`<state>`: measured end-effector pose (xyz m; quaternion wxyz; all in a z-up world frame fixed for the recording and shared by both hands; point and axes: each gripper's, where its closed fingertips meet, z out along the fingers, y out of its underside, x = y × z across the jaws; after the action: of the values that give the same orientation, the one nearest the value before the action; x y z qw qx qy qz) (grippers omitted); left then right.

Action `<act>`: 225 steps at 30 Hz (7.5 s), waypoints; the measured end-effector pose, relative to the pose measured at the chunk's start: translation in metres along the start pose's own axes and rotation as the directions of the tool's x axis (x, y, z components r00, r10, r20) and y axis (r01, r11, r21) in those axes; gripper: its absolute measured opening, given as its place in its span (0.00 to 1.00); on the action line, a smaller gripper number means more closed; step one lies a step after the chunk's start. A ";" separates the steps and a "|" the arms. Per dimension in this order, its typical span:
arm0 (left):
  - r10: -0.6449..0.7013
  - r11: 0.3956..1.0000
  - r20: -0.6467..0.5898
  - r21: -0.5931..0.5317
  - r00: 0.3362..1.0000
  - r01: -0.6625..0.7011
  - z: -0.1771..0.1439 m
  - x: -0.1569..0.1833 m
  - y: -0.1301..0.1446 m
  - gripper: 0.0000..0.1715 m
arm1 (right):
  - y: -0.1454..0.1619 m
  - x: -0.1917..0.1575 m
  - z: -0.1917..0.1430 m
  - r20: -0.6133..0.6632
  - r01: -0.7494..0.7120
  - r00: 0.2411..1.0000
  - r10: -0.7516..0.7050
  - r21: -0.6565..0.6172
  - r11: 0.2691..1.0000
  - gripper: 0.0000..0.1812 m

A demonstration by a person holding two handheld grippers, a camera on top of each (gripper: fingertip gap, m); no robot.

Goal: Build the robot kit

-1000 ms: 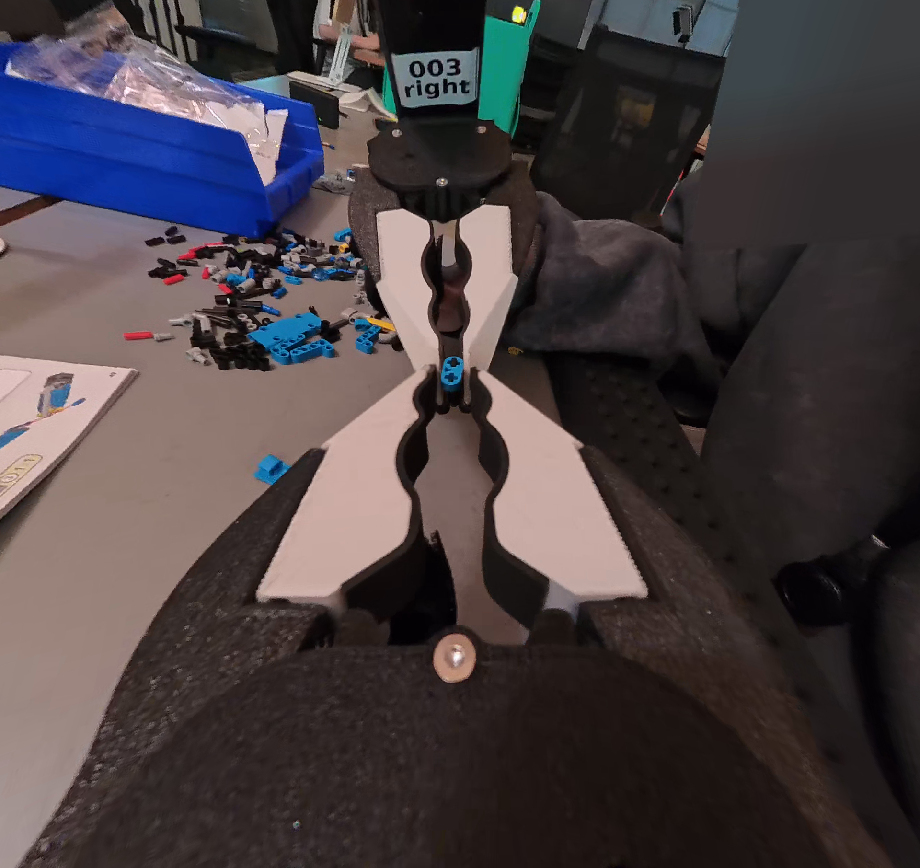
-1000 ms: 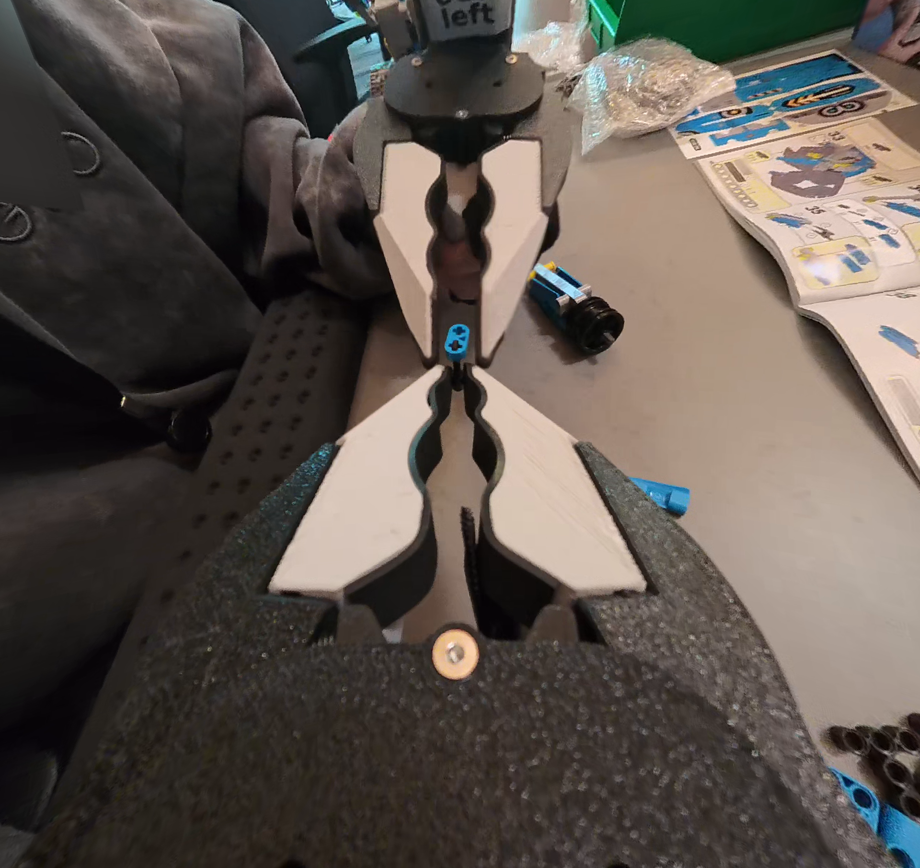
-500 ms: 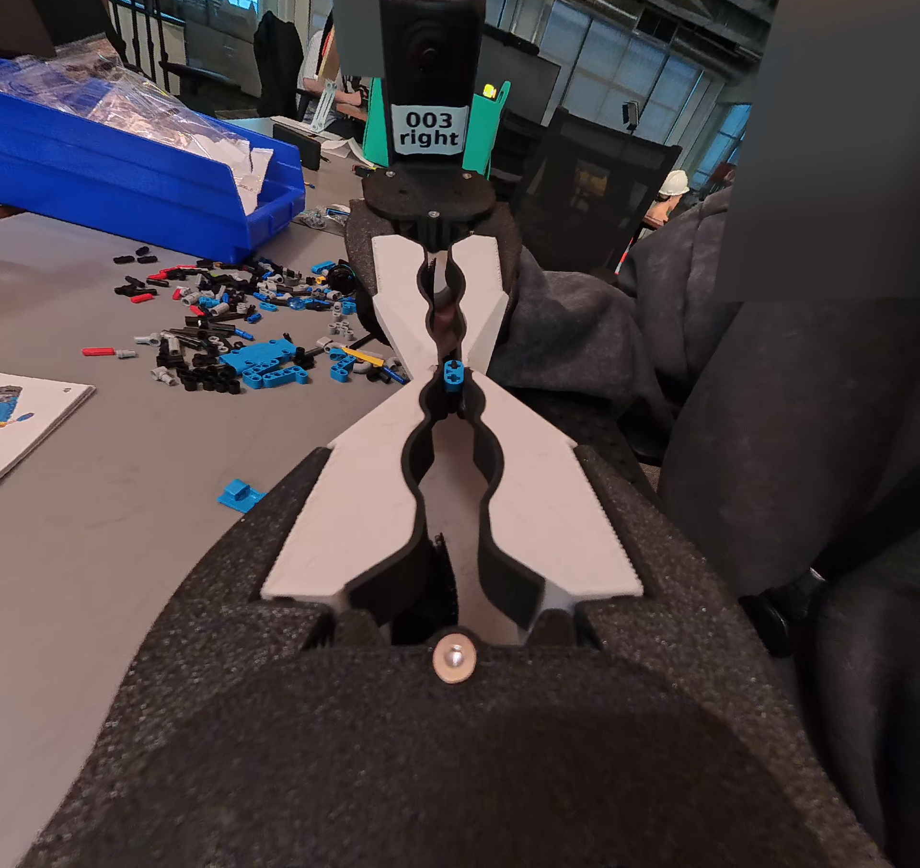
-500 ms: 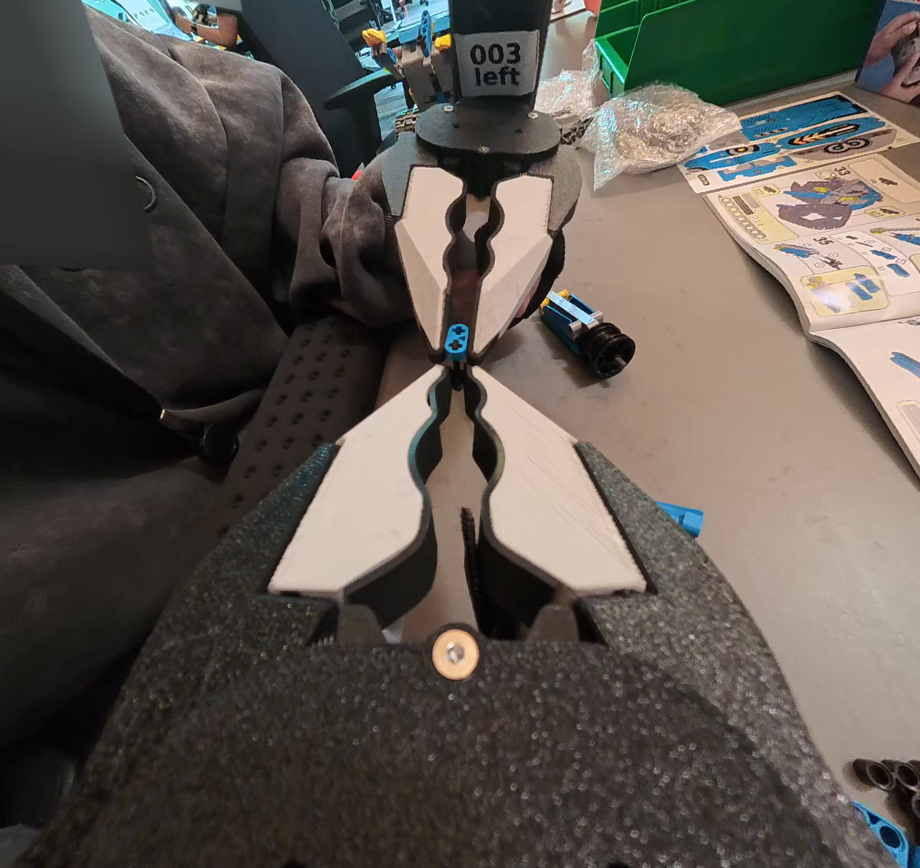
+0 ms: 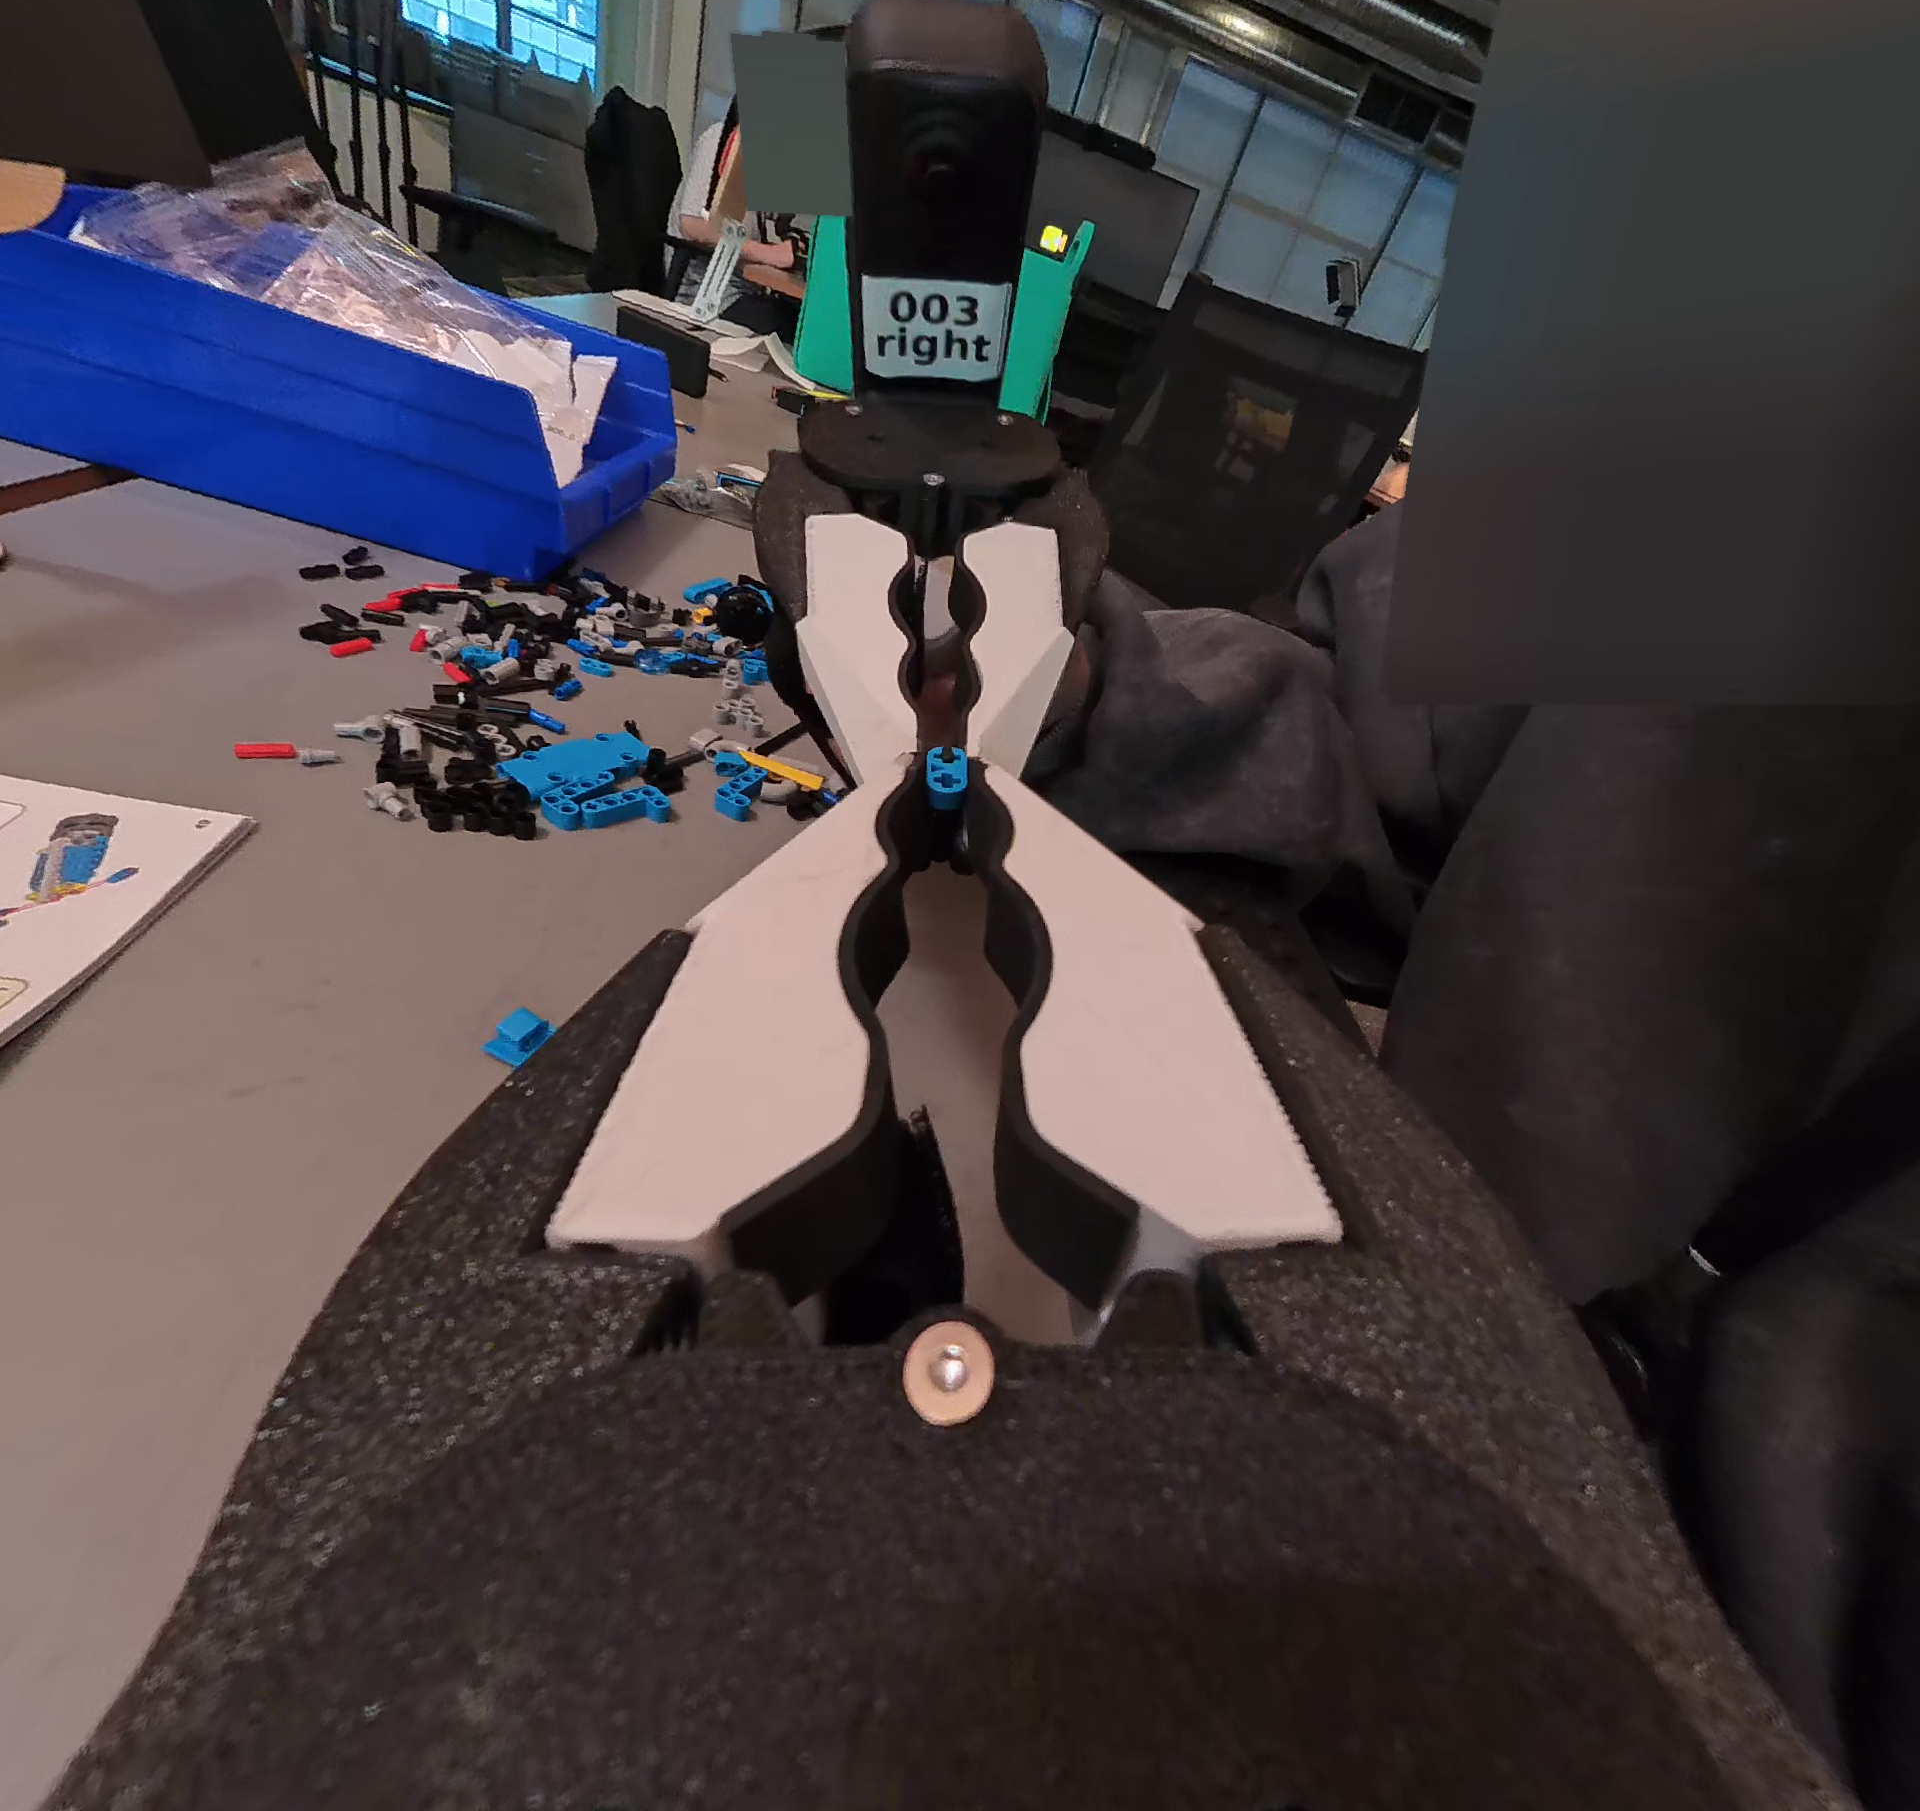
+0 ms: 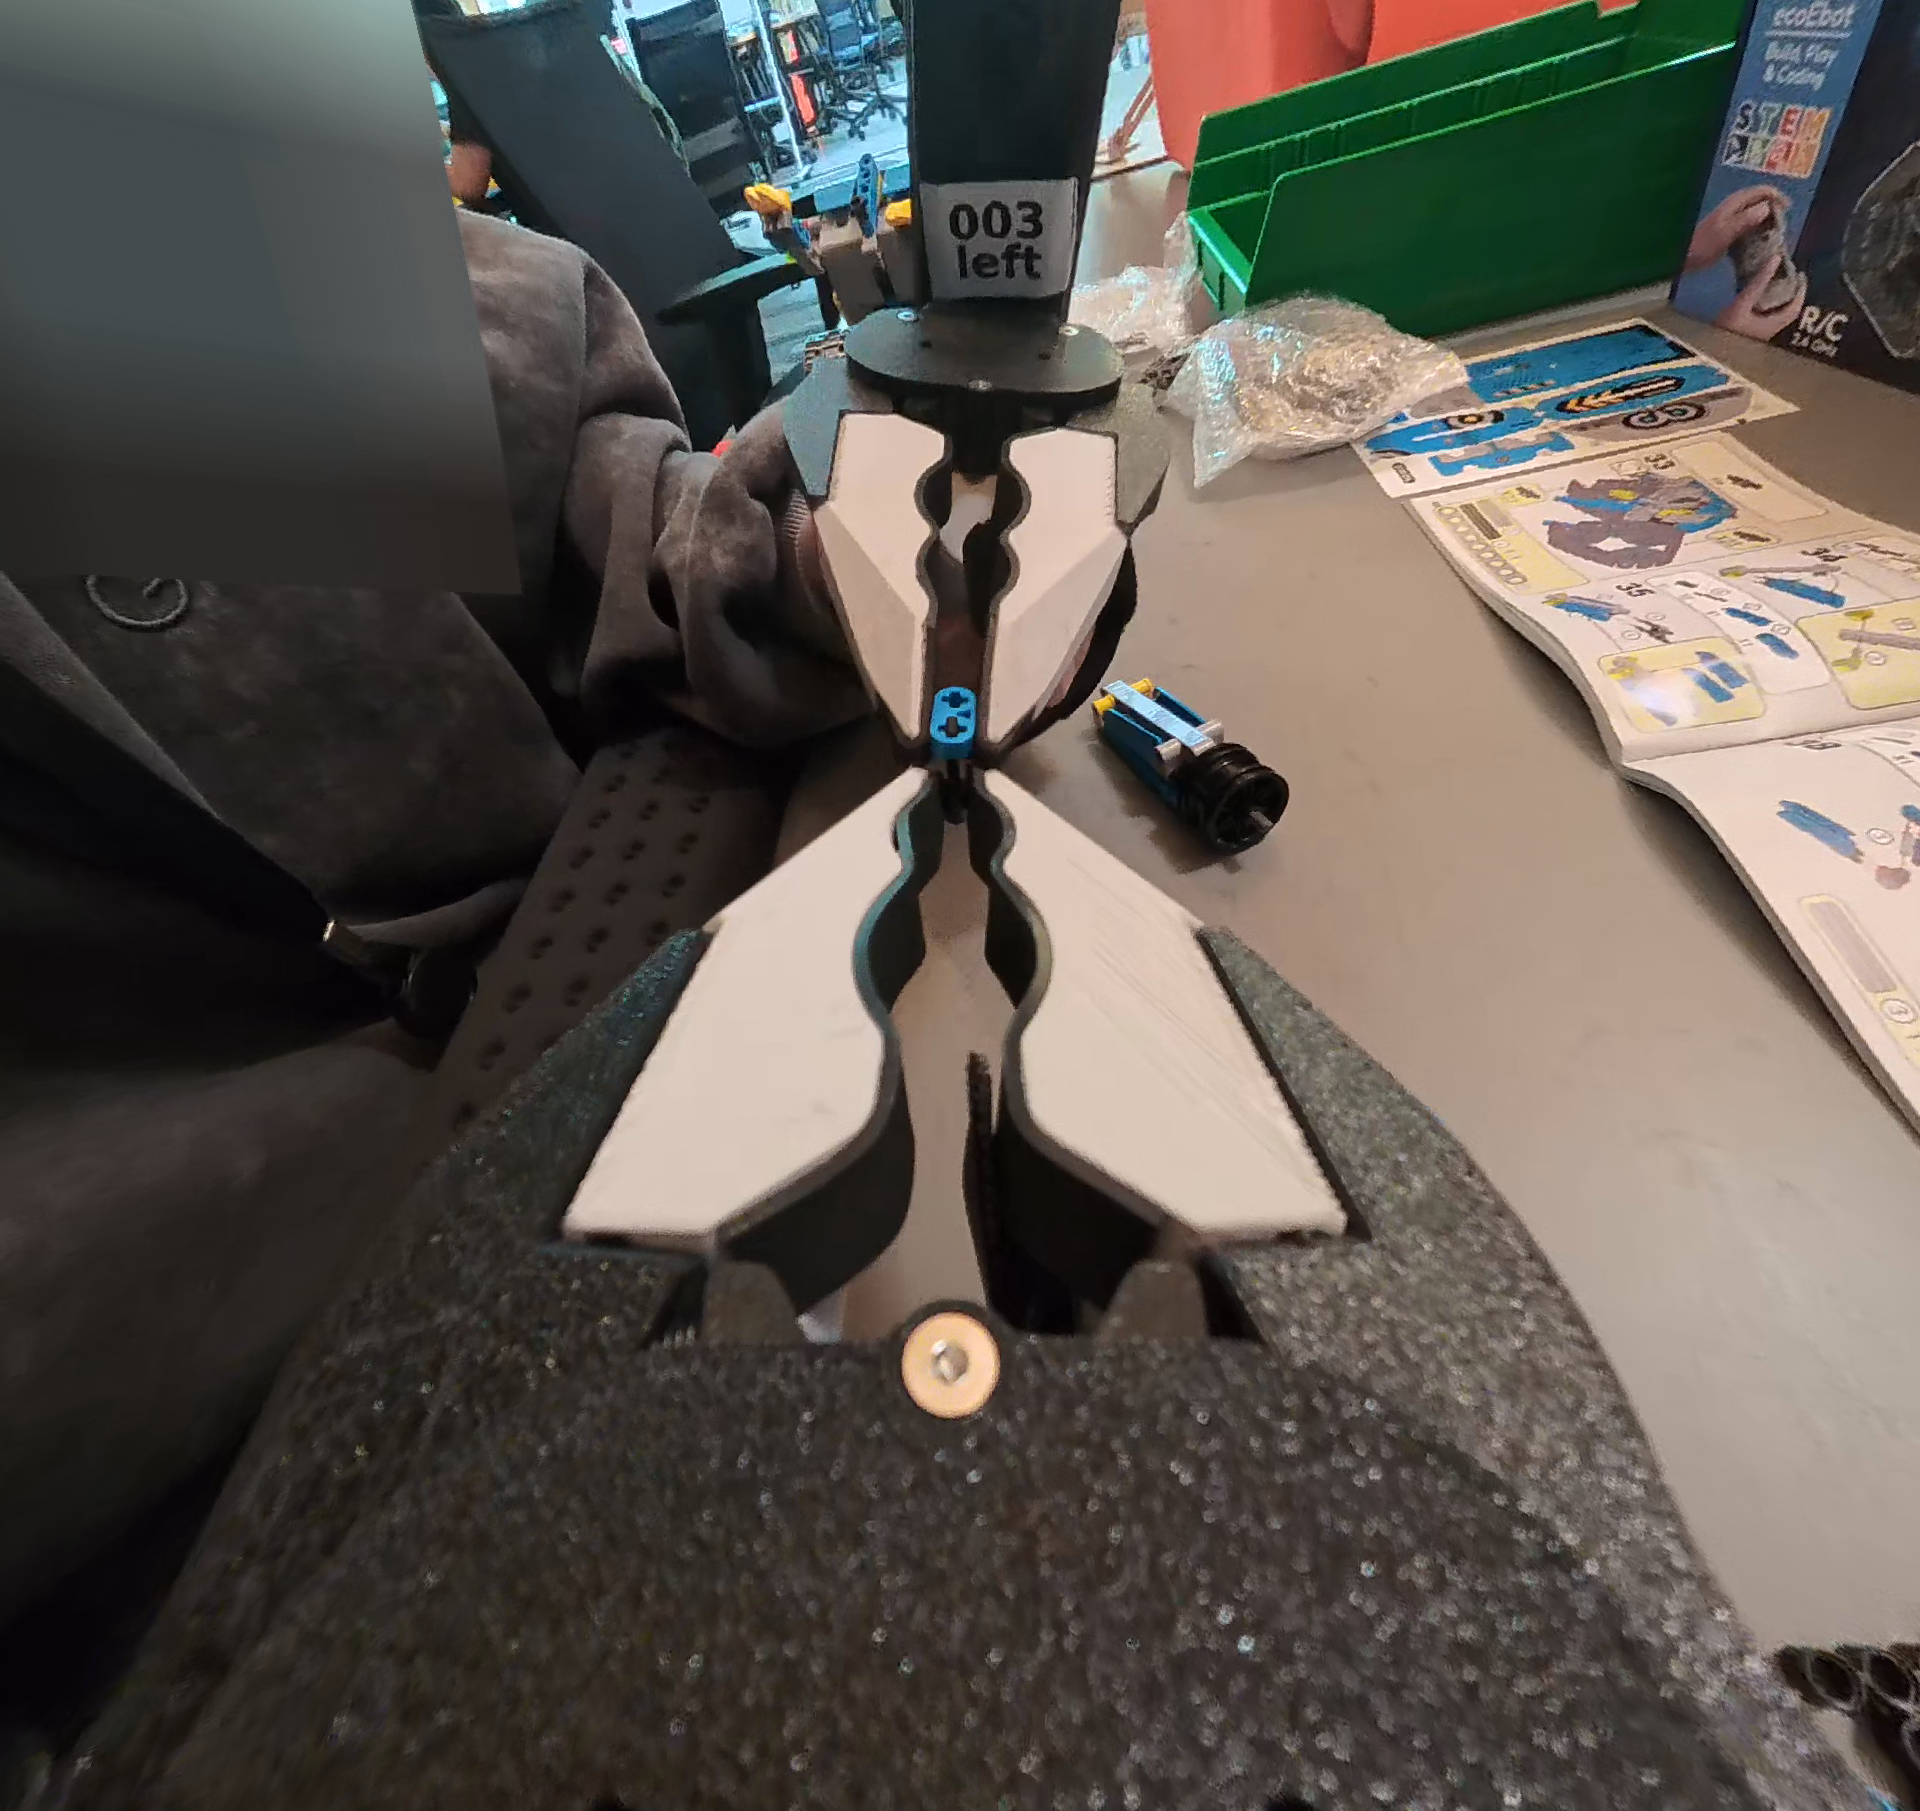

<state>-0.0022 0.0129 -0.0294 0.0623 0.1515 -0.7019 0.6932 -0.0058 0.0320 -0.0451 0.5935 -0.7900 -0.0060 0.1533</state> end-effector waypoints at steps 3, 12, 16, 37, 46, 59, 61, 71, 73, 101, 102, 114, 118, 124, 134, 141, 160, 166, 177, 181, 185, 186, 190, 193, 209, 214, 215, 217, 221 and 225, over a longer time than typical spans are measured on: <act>-0.011 1.000 0.002 0.018 1.000 0.011 -0.001 -0.001 -0.003 0.04 | -0.004 0.002 -0.001 -0.019 0.004 1.000 -0.003 0.026 1.000 0.01; -0.018 1.000 0.014 0.026 1.000 0.017 -0.003 -0.003 -0.003 0.04 | -0.009 0.006 -0.005 -0.027 -0.025 0.999 0.026 0.064 0.998 0.01; -0.010 1.000 0.017 0.019 1.000 0.010 -0.003 -0.003 -0.002 0.04 | -0.008 0.007 -0.005 -0.038 -0.019 0.999 0.021 0.061 0.998 0.01; -0.095 0.994 0.022 0.054 0.995 0.094 -0.004 -0.013 -0.003 0.04 | -0.004 0.018 -0.013 -0.064 -0.027 0.997 0.030 0.043 0.999 0.05; -0.336 0.941 -0.033 0.033 0.941 0.337 0.000 -0.023 0.009 0.04 | 0.004 0.023 -0.003 -0.236 0.241 0.937 -0.257 -0.096 0.966 0.16; -0.594 0.789 -0.013 -0.201 0.804 0.580 0.004 -0.027 0.059 0.04 | 0.055 0.028 0.008 -0.228 0.466 0.716 -0.660 -0.547 0.695 0.13; -0.599 0.784 -0.003 -0.201 0.800 0.587 0.004 -0.028 0.060 0.03 | 0.057 0.030 0.009 -0.227 0.463 0.709 -0.667 -0.564 0.684 0.13; -0.630 0.763 0.016 -0.174 0.776 0.623 0.002 -0.035 0.060 0.04 | 0.053 0.036 0.008 -0.249 0.475 0.669 -0.701 -0.582 0.660 0.16; -0.643 0.755 0.012 -0.156 0.766 0.636 0.001 -0.038 0.058 0.04 | 0.051 0.035 0.009 -0.247 0.499 0.629 -0.737 -0.599 0.626 0.13; -0.660 0.748 -0.016 -0.104 0.751 0.656 -0.002 -0.039 0.053 0.03 | 0.045 0.037 0.011 -0.281 0.441 0.627 -0.726 -0.640 0.629 0.11; -0.665 0.745 -0.026 -0.103 0.747 0.659 -0.002 -0.039 0.052 0.03 | 0.044 0.037 0.011 -0.278 0.444 0.625 -0.729 -0.641 0.626 0.11; -0.527 0.841 -0.003 0.141 0.850 0.522 -0.017 -0.048 0.004 0.03 | 0.012 0.045 -0.009 -0.410 0.303 0.823 -0.394 -0.270 0.914 0.18; -0.335 0.935 0.246 0.207 0.910 0.288 -0.030 -0.066 -0.008 0.04 | -0.009 0.076 -0.036 -0.488 0.077 0.869 -0.081 -0.028 0.997 0.21; -0.108 0.981 0.456 0.190 0.883 0.022 -0.049 -0.075 -0.025 0.04 | -0.071 0.078 -0.070 -0.389 -0.018 0.900 0.198 0.421 0.907 0.17; -0.005 0.995 0.476 0.089 0.879 -0.043 -0.047 -0.077 -0.018 0.04 | -0.041 0.097 -0.045 -0.461 0.049 0.882 0.101 0.304 0.951 0.12; -0.037 0.997 0.467 0.080 0.884 -0.001 -0.052 -0.084 -0.014 0.04 | 0.026 0.122 -0.041 -0.673 0.034 0.727 -0.136 -0.161 0.986 0.17; -0.190 0.979 0.464 0.151 0.865 0.134 -0.071 -0.102 -0.006 0.04 | 0.036 0.123 -0.038 -0.566 -0.195 0.802 0.190 0.053 0.979 0.10; -0.182 0.982 0.475 0.127 0.861 0.138 -0.070 -0.105 0.001 0.04 | 0.033 0.124 -0.041 -0.554 -0.209 0.800 0.231 0.103 0.972 0.09; -0.191 0.981 0.480 0.120 0.856 0.151 -0.070 -0.109 0.007 0.04 | 0.042 0.128 -0.038 -0.554 -0.236 0.795 0.247 0.092 0.967 0.09; -0.194 0.981 0.479 0.118 0.856 0.156 -0.070 -0.109 0.008 0.04 | 0.043 0.129 -0.038 -0.555 -0.242 0.792 0.253 0.096 0.966 0.08; -0.204 0.979 0.478 0.120 0.854 0.166 -0.070 -0.111 0.010 0.04 | 0.046 0.130 -0.038 -0.557 -0.249 0.790 0.257 0.091 0.964 0.08; -0.206 0.978 0.478 0.120 0.854 0.169 -0.070 -0.111 0.011 0.04 | 0.046 0.130 -0.038 -0.556 -0.251 0.790 0.260 0.093 0.963 0.08; -0.218 0.976 0.474 0.127 0.853 0.179 -0.070 -0.112 0.012 0.04 | 0.047 0.131 -0.038 -0.552 -0.260 0.788 0.272 0.102 0.960 0.07; -0.230 0.973 0.470 0.131 0.852 0.191 -0.070 -0.113 0.014 0.04 | 0.049 0.131 -0.039 -0.547 -0.271 0.787 0.286 0.109 0.956 0.07; -0.262 0.965 0.462 0.154 0.847 0.215 -0.072 -0.116 0.015 0.04 | 0.054 0.133 -0.038 -0.537 -0.304 0.782 0.318 0.117 0.945 0.07; -0.272 0.962 0.459 0.161 0.846 0.222 -0.072 -0.117 0.015 0.04 | 0.054 0.134 -0.039 -0.537 -0.309 0.778 0.326 0.124 0.943 0.07; -0.272 0.962 0.459 0.161 0.846 0.222 -0.072 -0.117 0.015 0.04 | 0.053 0.134 -0.040 -0.538 -0.309 0.776 0.328 0.128 0.942 0.07; -0.272 0.962 0.459 0.160 0.846 0.222 -0.072 -0.117 0.015 0.04 | 0.053 0.134 -0.040 -0.534 -0.315 0.776 0.336 0.134 0.940 0.07; -0.275 0.961 0.457 0.161 0.846 0.225 -0.072 -0.117 0.015 0.04 | 0.054 0.134 -0.040 -0.533 -0.317 0.775 0.338 0.134 0.939 0.07; -0.273 0.962 0.458 0.161 0.846 0.223 -0.072 -0.117 0.015 0.04 | 0.055 0.134 -0.039 -0.532 -0.320 0.776 0.339 0.130 0.938 0.07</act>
<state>0.0951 0.0993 -0.0761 -0.0308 0.4094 -0.6340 0.6554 0.1227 0.0049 -0.1183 0.5469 -0.7795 0.3044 0.0227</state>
